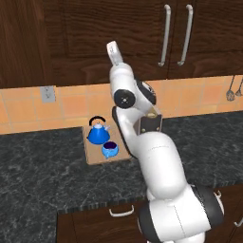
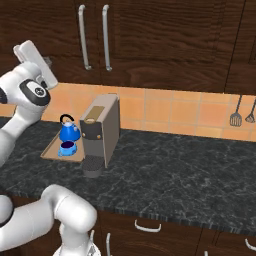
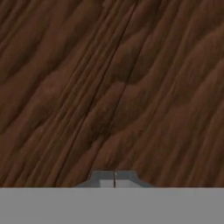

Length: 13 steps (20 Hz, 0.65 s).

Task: Pick the kettle from the counter and place it on the tray. Then pick the mug from the cabinet and place it on the tray. Then close the cabinet doors.

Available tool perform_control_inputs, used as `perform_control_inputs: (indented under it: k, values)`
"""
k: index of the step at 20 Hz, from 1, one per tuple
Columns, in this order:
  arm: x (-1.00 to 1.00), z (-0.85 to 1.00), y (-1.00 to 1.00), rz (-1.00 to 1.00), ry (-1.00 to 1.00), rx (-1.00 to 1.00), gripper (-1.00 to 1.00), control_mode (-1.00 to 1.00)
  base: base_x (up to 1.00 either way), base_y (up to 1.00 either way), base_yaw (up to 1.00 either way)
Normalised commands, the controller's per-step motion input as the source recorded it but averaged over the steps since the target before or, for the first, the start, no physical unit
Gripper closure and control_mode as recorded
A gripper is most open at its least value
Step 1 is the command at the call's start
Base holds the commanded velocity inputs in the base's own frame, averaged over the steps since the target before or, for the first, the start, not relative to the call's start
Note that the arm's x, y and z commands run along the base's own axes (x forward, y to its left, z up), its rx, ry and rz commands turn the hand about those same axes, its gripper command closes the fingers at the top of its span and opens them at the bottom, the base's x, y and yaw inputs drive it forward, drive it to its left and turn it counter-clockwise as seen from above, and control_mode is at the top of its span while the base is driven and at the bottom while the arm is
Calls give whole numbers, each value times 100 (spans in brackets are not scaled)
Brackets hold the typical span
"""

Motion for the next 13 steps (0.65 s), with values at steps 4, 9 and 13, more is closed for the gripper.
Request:
perform_control_inputs:
  k: [4, 9, 13]
  values:
    - [57, 0, -54, 19, 0, 8, 100, -100, 0, 0, 0]
    - [31, 0, -46, 13, 4, 9, 100, -100, 0, 0, 0]
    - [13, 2, -26, 4, 21, 8, 100, -100, 0, 0, 0]
